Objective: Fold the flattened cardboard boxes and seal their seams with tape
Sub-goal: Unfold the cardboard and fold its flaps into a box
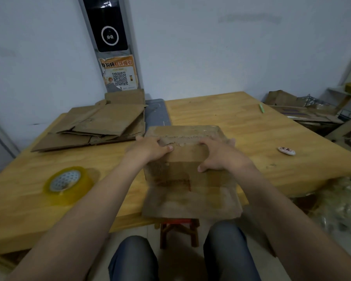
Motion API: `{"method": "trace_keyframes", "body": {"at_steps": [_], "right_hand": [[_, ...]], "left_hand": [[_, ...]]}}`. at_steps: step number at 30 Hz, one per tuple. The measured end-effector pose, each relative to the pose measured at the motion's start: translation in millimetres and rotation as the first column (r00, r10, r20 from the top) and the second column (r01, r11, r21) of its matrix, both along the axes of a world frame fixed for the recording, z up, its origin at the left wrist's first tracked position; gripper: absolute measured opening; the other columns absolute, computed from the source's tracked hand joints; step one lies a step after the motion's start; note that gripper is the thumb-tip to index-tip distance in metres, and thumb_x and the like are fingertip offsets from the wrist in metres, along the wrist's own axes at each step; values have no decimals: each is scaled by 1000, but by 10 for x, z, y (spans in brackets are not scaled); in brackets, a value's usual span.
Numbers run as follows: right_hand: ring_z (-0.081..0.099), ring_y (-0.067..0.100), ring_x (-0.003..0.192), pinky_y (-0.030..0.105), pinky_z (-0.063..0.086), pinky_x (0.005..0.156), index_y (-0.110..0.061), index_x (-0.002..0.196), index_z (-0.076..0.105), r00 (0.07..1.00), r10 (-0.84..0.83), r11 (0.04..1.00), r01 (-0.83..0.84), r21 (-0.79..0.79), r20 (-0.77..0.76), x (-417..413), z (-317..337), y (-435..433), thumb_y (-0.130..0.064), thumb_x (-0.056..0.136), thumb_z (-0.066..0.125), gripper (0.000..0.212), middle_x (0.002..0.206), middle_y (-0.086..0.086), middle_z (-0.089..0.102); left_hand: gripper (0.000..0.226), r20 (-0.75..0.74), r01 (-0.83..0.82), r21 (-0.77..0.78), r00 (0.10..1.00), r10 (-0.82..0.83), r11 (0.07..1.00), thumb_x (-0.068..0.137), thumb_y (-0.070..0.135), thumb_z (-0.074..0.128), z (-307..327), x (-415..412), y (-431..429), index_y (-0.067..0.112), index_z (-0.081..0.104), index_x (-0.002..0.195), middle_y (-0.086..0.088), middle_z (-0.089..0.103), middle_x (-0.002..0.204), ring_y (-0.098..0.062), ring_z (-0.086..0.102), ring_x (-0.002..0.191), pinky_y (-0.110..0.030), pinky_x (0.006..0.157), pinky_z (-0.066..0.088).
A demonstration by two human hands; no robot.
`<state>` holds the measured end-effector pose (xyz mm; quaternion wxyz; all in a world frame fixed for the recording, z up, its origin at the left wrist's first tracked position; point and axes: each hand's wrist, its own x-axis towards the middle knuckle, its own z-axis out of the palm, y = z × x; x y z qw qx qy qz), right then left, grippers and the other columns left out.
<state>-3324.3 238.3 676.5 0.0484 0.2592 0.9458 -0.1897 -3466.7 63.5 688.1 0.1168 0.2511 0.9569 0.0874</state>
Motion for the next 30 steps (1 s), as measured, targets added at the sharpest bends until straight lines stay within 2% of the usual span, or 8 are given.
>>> {"method": "trace_keyframes", "body": {"at_steps": [2, 4, 7, 11, 14, 19, 25, 30], "right_hand": [[-11, 51, 151, 80, 8, 111, -55, 149, 27, 1000, 11, 1000, -12, -28, -2, 9, -19, -31, -46, 71, 88, 99, 170, -5, 3], [-13, 51, 151, 81, 7, 111, -55, 150, 27, 999, 42, 998, -42, -36, 3, -8, 17, -49, -48, 71, 88, 100, 170, -8, 1], [12, 37, 154, 64, 11, 119, -47, 152, 34, 989, 141, 990, -141, -13, -41, -49, 94, -52, -61, 68, 85, 100, 167, 1, 19], [34, 22, 146, 40, 26, 112, -37, 147, 50, 962, 209, 972, -225, -74, -179, -111, 137, -75, -59, 72, 83, 85, 156, -5, 42], [43, 17, 138, 33, 35, 104, -34, 140, 57, 945, 210, 962, -245, -120, -249, -200, 50, -108, -57, 71, 86, 78, 147, -7, 47], [38, 25, 141, 45, 37, 113, -42, 141, 53, 960, 189, 971, -214, -106, -208, -275, 26, -90, -64, 65, 86, 86, 149, -3, 39], [-4, 37, 152, 71, 17, 115, -51, 128, 54, 985, 98, 995, -101, -14, -140, -261, 47, -15, -78, 57, 81, 80, 165, -4, 6], [-15, 47, 152, 73, 3, 116, -51, 150, 33, 986, 148, 989, -149, -3, -77, -376, 105, 220, -82, 58, 76, 106, 169, -6, -16]], "left_hand": [[79, -15, -9, 11, 1000, 9, 1000, 95, 74, 42, -22, 78, -148, 31, 30, 160, -13, 21, 166, -37, 23, 151, -48, 112, 39], [77, -3, -20, 41, 1000, 20, 999, 96, 72, 45, -23, 116, -290, 31, 33, 159, -13, 17, 166, -39, 23, 151, -47, 113, 39], [71, 16, -40, 152, 999, 38, 988, 90, 70, 59, 37, 113, -464, 34, 48, 151, -15, 11, 167, -39, 20, 152, -45, 114, 35], [60, 4, 6, 314, 1000, -8, 949, 87, 54, 75, 81, 24, -544, 25, 64, 138, 0, 55, 149, -21, 51, 136, -30, 93, 44], [66, -17, -11, 413, 1000, 20, 911, 83, 48, 81, 38, -29, -525, 24, 61, 142, 7, 60, 144, -15, 55, 132, -25, 91, 41], [55, -39, 15, 353, 999, -2, 935, 85, 53, 77, 26, -100, -516, 27, 68, 132, 5, 63, 139, -17, 57, 128, -24, 87, 42], [61, -13, 58, 240, 998, -56, 969, 92, 67, 58, -107, -194, -517, 47, 46, 149, 0, 28, 151, -27, 40, 140, -41, 110, 40], [55, 2, 39, 240, 999, -41, 970, 92, 65, 61, -81, -214, -477, 47, 51, 143, -3, 29, 148, -26, 44, 138, -40, 107, 41]]}}
